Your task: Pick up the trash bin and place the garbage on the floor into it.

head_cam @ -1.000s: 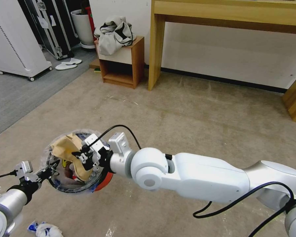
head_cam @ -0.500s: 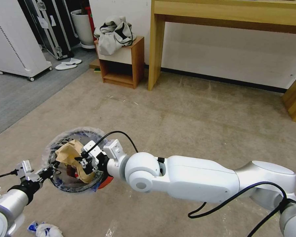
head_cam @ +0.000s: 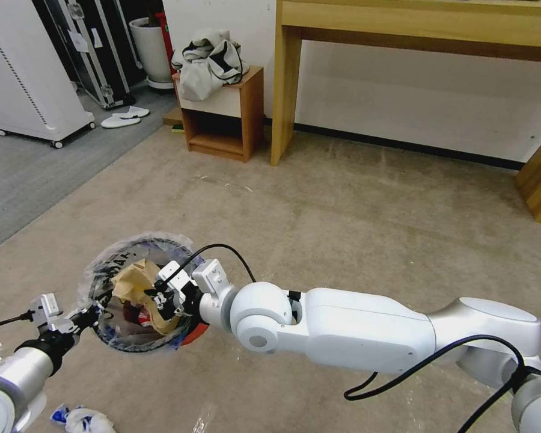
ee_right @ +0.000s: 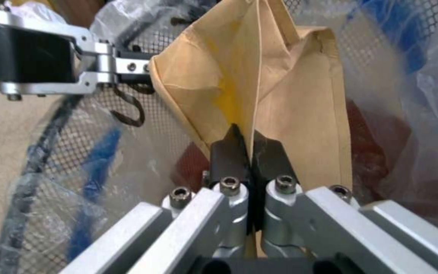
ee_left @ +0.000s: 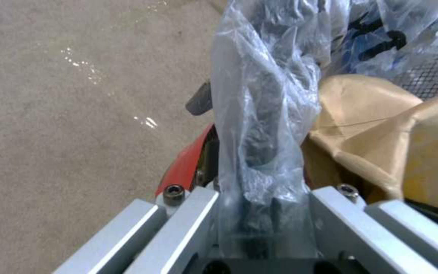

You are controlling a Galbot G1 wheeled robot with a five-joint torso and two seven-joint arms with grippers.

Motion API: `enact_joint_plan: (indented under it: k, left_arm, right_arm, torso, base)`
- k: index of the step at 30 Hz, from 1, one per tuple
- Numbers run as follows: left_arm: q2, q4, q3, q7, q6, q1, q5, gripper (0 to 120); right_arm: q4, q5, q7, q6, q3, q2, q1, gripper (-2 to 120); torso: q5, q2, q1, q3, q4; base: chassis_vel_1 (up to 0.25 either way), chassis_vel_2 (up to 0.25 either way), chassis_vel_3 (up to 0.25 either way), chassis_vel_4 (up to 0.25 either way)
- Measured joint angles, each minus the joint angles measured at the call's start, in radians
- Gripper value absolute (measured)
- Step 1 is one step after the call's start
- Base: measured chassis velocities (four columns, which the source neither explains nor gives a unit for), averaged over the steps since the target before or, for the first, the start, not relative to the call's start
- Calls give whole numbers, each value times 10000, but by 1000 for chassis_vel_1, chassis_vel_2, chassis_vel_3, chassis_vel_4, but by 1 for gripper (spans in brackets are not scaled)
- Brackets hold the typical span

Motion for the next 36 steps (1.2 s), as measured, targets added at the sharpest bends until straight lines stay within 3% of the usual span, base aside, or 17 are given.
enact_joint_plan:
  k: [5,8,11,14,22,24,29,34,36]
  left_arm:
    - [1,1,9,19,1,17,2,1]
    - [42,117,34,95,3,-14,-3,1]
    - [51,143,45,99,4,-28,-5,1]
    - [61,215,90,110,6,-62,-1,1]
    - [62,282,114,119,10,-99,10,1]
    - [64,326,117,123,12,-106,11,1]
    - [63,443,112,113,14,-105,102,1]
    - [63,523,21,-96,-27,-84,283,1]
    - [61,519,44,-61,-12,-74,261,1]
  right_arm:
    - [-65,-174,-10,3,-53,-20,-84,4]
    - [-64,-250,0,5,-46,-63,-132,20]
    - [-52,-254,0,5,-40,-81,-141,25]
    - [-5,-257,-3,6,39,-127,-156,42]
    - [33,-258,-7,7,124,-189,-159,64]
    - [85,-257,-10,6,165,-222,-159,77]
    - [184,-259,27,5,268,-290,-151,93]
    - [260,-293,210,-24,491,-429,-139,99]
    - [369,-269,214,-29,581,-451,-145,100]
  torso:
    - [0,-1,0,0,1]
    - [0,-1,0,0,1]
    - [0,0,0,0,1]
    - [0,-1,0,0,1]
    - [0,-1,0,0,0]
    - [0,-1,0,0,1]
    - [0,0,0,-1,-6]
    - [4,0,0,-1,10]
    - [-9,-1,0,0,-2]
  base:
    - [0,0,0,0]
    - [0,0,0,0]
    - [0,0,0,0]
    - [0,0,0,0]
    - [0,0,0,0]
    - [0,0,0,0]
    - [0,0,0,0]
    - [0,0,0,0]
    - [0,0,0,0]
